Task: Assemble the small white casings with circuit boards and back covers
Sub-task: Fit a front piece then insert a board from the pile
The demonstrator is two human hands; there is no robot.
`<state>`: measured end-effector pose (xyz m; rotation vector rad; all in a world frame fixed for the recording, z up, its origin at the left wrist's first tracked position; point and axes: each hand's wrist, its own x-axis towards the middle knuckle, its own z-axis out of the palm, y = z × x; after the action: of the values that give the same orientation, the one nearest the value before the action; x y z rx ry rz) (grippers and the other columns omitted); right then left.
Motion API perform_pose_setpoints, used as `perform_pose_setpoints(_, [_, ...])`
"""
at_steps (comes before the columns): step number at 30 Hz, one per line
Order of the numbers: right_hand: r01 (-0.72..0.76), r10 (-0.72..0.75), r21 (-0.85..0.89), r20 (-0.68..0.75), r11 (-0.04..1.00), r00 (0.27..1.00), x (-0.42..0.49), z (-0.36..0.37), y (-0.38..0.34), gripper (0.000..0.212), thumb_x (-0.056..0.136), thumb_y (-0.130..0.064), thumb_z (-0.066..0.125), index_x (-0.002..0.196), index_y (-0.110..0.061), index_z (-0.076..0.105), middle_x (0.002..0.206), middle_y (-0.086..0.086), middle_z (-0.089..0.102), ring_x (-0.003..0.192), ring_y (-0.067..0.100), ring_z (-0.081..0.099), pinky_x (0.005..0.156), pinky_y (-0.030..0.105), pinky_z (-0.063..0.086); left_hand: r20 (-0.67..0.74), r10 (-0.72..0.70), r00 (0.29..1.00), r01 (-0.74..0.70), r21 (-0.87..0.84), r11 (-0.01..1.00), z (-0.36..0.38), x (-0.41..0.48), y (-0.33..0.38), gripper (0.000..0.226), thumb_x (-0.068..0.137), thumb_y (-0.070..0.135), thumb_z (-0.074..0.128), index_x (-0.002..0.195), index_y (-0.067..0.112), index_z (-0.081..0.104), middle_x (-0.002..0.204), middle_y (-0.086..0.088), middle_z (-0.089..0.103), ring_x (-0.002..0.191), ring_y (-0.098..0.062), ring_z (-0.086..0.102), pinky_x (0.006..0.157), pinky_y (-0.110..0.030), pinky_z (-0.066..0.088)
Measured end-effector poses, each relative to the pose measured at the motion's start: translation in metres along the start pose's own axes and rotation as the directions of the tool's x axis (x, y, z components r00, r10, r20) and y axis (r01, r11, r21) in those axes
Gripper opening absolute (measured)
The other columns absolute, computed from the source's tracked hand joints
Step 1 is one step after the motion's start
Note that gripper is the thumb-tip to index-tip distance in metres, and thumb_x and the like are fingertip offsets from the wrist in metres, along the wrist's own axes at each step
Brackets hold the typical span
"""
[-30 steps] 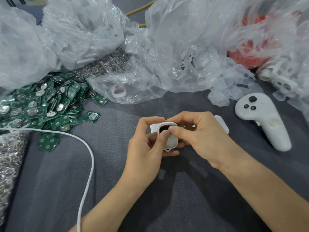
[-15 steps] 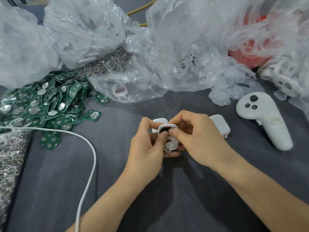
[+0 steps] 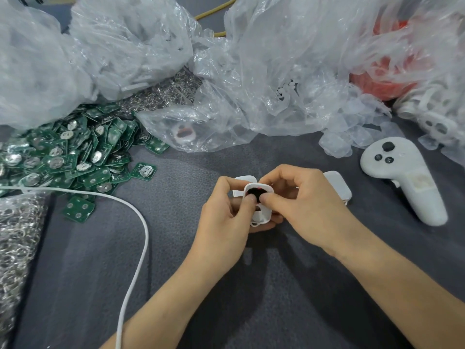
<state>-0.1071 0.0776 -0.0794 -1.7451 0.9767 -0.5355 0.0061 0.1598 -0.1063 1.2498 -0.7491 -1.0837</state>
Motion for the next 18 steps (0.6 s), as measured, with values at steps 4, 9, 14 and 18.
perform_pose_setpoints(4, [0.049, -0.054, -0.100, -0.046, 0.994, 0.997, -0.005, 0.004, -0.002, 0.016, 0.081, -0.006, 0.067, 0.078, -0.021, 0.066, 0.069, -0.004, 0.069, 0.066, 0.010, 0.066, 0.067, 0.035, 0.056, -0.029, 0.014, 0.999, -0.013, 0.045, 0.999, 0.000, 0.000, -0.002, 0.013, 0.097, -0.002, 0.047, 0.092, 0.010, 0.050, 0.069, -0.008, 0.072, 0.067, -0.017, 0.072, 0.060, -0.029, 0.058])
perform_pose_setpoints(9, [0.123, -0.139, -0.204, -0.064, 0.971, 0.988, -0.007, 0.010, -0.005, 0.010, 0.084, -0.008, 0.066, 0.082, -0.018, 0.065, 0.073, -0.009, 0.066, 0.073, 0.002, 0.062, 0.065, 0.015, 0.049, -0.061, 0.041, 0.997, -0.038, 0.050, 0.998, 0.000, 0.000, -0.004, 0.013, 0.097, -0.001, 0.047, 0.092, 0.011, 0.049, 0.072, -0.008, 0.072, 0.071, -0.019, 0.073, 0.059, -0.027, 0.057])
perform_pose_setpoints(14, [0.205, -0.213, -0.128, -0.052, 0.970, 0.976, -0.007, 0.005, -0.008, 0.023, 0.082, -0.019, 0.070, 0.103, -0.027, 0.065, 0.085, -0.012, 0.067, 0.084, -0.001, 0.065, 0.070, 0.011, 0.050, -0.036, 0.072, 0.997, -0.075, -0.122, 0.990, 0.000, 0.000, -0.001, 0.011, 0.100, 0.001, 0.039, 0.097, 0.011, 0.043, 0.084, -0.009, 0.074, 0.079, -0.022, 0.073, 0.064, -0.026, 0.057])
perform_pose_setpoints(18, [0.168, -0.166, -0.088, 0.031, 0.982, 0.986, -0.008, -0.001, -0.005, 0.050, 0.077, -0.015, 0.074, 0.119, -0.035, 0.057, 0.096, -0.014, 0.065, 0.087, 0.001, 0.066, 0.074, 0.014, 0.053, -0.060, 0.089, 0.994, -0.098, -0.179, 0.979, -0.002, 0.002, -0.004, 0.013, 0.102, 0.005, 0.036, 0.098, 0.017, 0.040, 0.091, -0.010, 0.074, 0.084, -0.028, 0.073, 0.068, -0.028, 0.057])
